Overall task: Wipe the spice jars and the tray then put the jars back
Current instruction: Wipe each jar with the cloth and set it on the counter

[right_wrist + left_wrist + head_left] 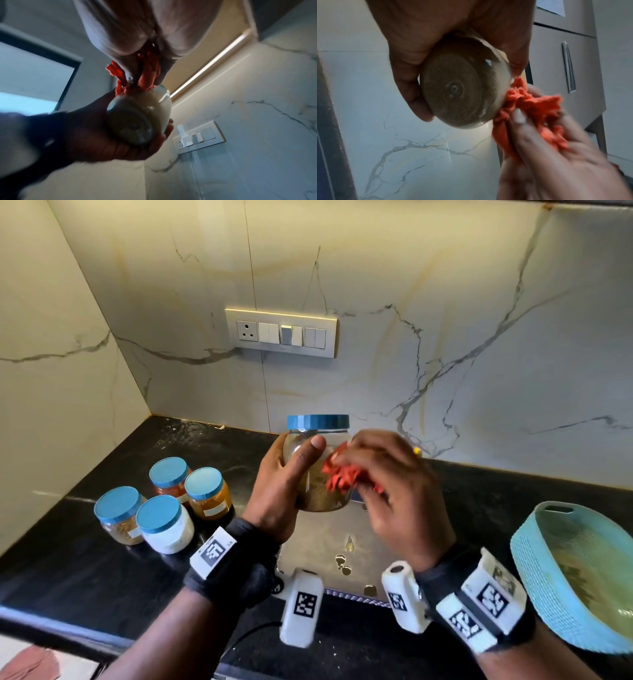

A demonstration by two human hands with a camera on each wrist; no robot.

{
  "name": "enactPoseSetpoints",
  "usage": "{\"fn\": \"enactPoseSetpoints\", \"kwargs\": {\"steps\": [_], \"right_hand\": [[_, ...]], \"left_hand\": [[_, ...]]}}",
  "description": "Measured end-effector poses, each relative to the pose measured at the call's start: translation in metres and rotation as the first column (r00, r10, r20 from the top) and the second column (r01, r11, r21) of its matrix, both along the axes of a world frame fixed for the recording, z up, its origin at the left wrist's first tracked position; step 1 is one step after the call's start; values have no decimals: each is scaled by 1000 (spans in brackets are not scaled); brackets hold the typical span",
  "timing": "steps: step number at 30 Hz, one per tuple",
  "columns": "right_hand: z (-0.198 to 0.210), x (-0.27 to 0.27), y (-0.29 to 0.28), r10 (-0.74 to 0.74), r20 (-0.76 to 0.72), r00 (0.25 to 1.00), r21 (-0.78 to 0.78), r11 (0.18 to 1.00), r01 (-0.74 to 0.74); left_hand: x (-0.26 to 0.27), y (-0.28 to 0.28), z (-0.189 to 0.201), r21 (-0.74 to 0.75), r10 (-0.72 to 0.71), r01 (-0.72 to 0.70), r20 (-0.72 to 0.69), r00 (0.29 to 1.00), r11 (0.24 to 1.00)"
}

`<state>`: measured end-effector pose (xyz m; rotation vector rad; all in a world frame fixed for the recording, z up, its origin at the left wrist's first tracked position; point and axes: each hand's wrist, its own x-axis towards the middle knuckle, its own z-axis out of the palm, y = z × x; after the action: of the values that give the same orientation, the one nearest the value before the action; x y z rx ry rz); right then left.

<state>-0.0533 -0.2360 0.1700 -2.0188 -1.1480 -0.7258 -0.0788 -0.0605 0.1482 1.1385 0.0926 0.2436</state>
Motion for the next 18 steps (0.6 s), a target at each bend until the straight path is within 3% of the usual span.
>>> {"fn": "enactPoseSetpoints", "kwargs": {"steps": [4, 10, 16, 18], "right_hand": [[-12, -16, -4, 66, 135, 989, -159, 986, -44], [13, 20, -1, -39, -81, 996, 170, 984, 52], [-13, -19, -3, 54, 53, 997, -47, 998, -52], [-8, -6, -3, 59, 2, 998, 15, 998, -59]], "left_hand": [[-1, 3, 0, -42, 4, -3, 25, 1000, 999], [1, -6, -1, -32, -33, 35, 52, 998, 999], [-2, 6, 9, -117, -30, 36, 48, 998, 992], [-3, 3, 8, -109, -42, 48, 57, 998, 993]]}}
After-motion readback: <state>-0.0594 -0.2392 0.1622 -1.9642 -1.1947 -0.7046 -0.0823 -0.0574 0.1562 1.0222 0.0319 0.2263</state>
